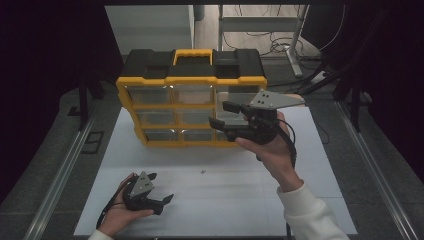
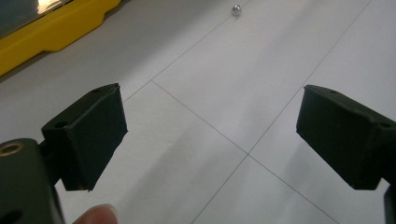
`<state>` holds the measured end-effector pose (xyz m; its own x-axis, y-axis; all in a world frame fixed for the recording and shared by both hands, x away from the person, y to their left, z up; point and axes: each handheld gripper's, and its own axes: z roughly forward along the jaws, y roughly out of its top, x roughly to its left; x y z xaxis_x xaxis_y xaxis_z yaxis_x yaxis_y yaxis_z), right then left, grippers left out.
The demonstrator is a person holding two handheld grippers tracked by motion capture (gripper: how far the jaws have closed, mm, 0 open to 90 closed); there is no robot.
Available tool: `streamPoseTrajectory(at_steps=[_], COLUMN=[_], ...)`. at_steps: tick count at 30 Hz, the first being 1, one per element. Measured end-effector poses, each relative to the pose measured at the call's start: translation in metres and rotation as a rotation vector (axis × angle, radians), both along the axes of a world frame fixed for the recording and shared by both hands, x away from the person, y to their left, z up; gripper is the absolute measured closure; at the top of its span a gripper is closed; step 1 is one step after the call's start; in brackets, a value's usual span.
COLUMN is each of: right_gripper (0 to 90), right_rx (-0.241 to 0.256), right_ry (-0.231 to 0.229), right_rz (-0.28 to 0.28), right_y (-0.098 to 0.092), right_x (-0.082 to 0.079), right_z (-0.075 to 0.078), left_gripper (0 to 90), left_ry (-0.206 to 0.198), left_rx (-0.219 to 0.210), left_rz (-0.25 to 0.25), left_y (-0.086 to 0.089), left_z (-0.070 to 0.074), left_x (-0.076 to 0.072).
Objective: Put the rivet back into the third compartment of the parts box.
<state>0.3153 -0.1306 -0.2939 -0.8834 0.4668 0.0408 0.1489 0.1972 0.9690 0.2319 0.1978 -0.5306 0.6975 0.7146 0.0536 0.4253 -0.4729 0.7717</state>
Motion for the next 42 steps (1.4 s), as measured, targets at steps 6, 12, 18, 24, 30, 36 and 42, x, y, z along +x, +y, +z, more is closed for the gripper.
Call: streamPoseTrajectory(at_steps=[6, 12, 18, 24, 30, 36, 42], right_gripper=[35.7, 35.7, 35.3, 35.0, 34.7, 34.5, 33.9], right_rx=[-0.023, -0.04, -0.08, -0.124, -0.159, -0.189, -0.217], right_ry=[0.01, 0.03, 0.04, 0.053, 0.075, 0.095, 0.115], right_rz=[0.062, 0.087, 0.091, 0.1, 0.103, 0.106, 0.101], right_y=[0.006, 0.012, 0.016, 0.022, 0.028, 0.032, 0.035], right_x=[-0.008, -0.011, -0.012, -0.012, -0.011, -0.01, -0.008], right_z=[-0.008, -0.021, -0.035, -0.055, -0.07, -0.083, -0.096], left_gripper=[9.0, 9.0, 9.0, 9.0, 9.0, 9.0, 9.0], left_ry=[-0.001, -0.002, -0.003, -0.004, -0.006, -0.008, -0.008], left_rx=[-0.001, -0.007, -0.001, -0.007, -0.01, -0.009, -0.008], left_rz=[0.002, 0.005, 0.002, 0.005, 0.007, 0.005, 0.004], left_y=[0.0, 0.0, 0.0, 0.0, 0.0, 0.0, 0.0], left_z=[0.0, 0.0, 0.0, 0.0, 0.001, 0.001, 0.001], left_x=[0.0, 0.0, 0.0, -0.001, -0.001, -0.001, -0.001])
